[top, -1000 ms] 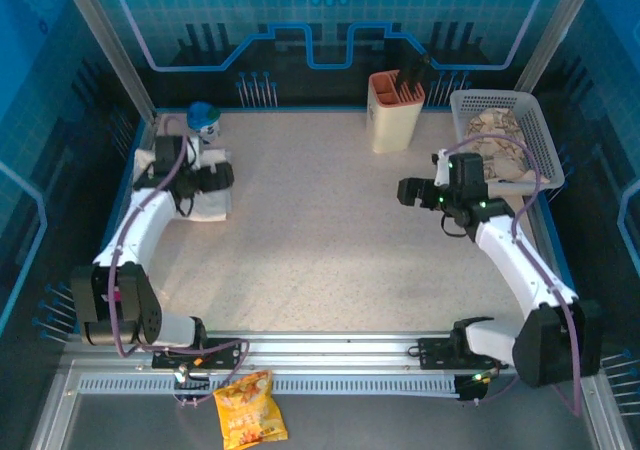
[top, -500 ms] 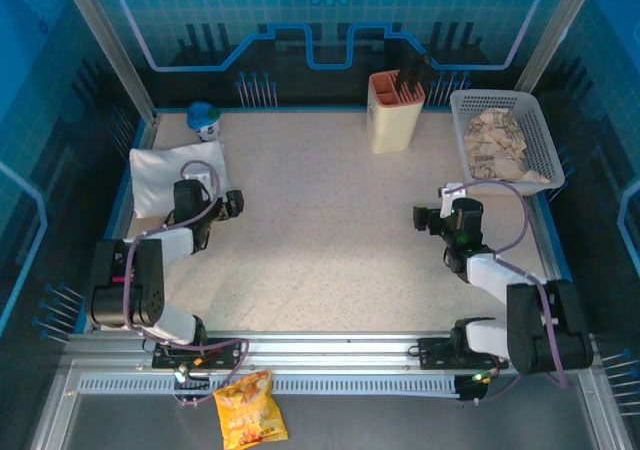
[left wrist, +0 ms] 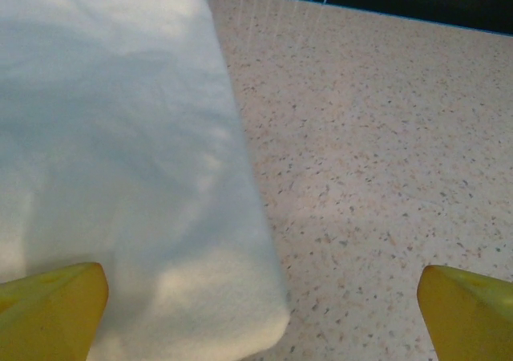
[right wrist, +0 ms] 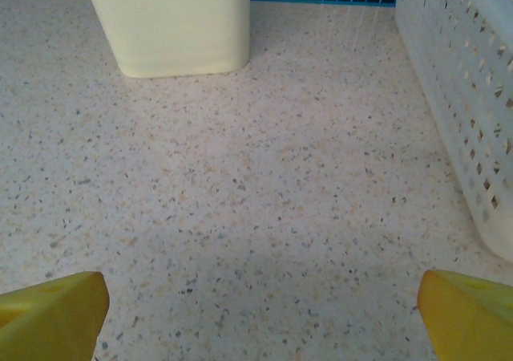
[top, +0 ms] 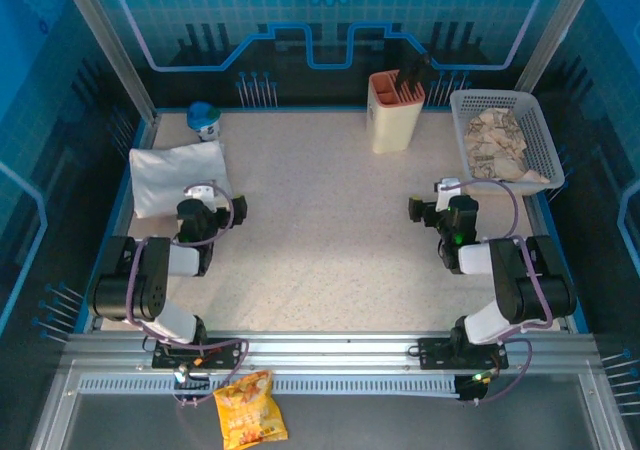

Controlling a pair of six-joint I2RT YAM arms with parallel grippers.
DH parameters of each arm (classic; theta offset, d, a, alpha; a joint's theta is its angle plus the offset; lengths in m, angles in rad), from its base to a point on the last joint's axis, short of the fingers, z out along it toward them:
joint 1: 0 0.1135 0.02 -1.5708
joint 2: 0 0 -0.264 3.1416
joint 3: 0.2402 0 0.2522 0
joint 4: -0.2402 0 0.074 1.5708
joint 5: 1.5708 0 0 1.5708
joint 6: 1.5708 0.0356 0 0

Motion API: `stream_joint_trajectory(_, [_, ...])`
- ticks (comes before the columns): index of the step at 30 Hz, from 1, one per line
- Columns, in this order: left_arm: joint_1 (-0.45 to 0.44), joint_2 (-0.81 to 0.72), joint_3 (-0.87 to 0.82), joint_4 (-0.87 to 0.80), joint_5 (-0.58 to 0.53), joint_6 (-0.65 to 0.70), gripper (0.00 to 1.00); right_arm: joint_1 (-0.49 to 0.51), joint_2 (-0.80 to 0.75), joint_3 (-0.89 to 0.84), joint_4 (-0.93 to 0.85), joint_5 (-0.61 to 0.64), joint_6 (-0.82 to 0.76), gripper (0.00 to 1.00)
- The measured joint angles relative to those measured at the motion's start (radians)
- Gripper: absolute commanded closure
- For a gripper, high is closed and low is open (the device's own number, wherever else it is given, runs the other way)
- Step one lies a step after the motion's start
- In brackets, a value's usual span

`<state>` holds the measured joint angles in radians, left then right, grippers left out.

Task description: Fold and stack the t-shirts

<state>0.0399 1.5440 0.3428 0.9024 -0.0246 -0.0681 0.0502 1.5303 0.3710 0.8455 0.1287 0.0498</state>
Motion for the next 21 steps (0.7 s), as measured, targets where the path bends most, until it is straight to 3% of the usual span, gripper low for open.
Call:
stream_joint_trajectory(9, [-0.027,0.0,0.014,0.006,-0.038,0.027,0.01,0.004,0.0,0.0,0.028,0.02,-0.012,0.0])
stream_joint_trajectory(21, [-0.028,0.0,0.027,0.001,-0.031,0.045,0.01,0.008,0.001,0.009,0.021,-0.059,-0.051,0.0])
